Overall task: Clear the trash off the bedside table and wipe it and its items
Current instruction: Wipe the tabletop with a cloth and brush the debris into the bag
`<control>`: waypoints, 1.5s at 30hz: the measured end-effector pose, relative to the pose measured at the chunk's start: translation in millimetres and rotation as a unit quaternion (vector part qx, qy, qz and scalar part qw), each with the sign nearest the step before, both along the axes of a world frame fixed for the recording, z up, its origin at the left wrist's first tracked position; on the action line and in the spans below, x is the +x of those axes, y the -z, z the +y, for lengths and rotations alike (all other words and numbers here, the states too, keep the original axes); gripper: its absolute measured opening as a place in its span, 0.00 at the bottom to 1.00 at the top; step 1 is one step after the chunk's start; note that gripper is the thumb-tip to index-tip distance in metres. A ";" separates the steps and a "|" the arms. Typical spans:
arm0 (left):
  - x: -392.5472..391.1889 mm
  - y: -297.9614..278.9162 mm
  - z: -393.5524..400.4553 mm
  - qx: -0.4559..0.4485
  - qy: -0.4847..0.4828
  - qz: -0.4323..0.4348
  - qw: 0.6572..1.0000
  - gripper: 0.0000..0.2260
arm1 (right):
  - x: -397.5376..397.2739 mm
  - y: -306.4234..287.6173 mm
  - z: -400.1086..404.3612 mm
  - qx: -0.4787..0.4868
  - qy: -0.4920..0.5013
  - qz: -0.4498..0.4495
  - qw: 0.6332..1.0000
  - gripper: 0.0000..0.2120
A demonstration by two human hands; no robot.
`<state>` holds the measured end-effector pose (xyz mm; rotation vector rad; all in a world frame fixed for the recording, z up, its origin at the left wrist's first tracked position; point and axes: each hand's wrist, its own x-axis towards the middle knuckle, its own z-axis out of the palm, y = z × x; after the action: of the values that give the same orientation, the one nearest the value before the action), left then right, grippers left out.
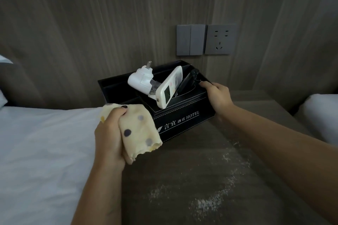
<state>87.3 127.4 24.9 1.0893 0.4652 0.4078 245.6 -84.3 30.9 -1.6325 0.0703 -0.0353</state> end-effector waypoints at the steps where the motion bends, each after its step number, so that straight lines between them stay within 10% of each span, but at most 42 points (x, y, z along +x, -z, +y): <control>1: -1.2 -0.7 3.1 -0.004 0.012 -0.006 1.000 0.16 | -5.1 0.5 0.5 0.003 0.001 -0.003 1.000 0.14; 15: -43.3 -96.2 -26.3 -0.051 0.156 -0.033 0.986 0.09 | -105.7 -98.2 -71.2 0.070 -0.049 -0.030 0.996 0.21; 24: -29.4 -223.9 -58.0 0.096 0.181 -0.169 0.964 0.08 | -136.1 -232.0 -133.4 0.071 -0.175 -0.077 0.979 0.07; 34: 6.7 -370.0 -84.0 0.222 0.206 -0.216 0.928 0.25 | -122.7 -374.0 -161.4 0.038 -0.075 -0.148 0.985 0.11; 45: 85.9 -436.3 -94.8 0.237 0.099 -0.303 0.918 0.13 | -72.3 -441.3 -148.2 0.001 -0.034 -0.216 0.976 0.20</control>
<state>173.2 32.6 461.2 1.3854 -0.3138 0.6680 173.2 -232.5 472.2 -1.5912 -0.3196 -0.3355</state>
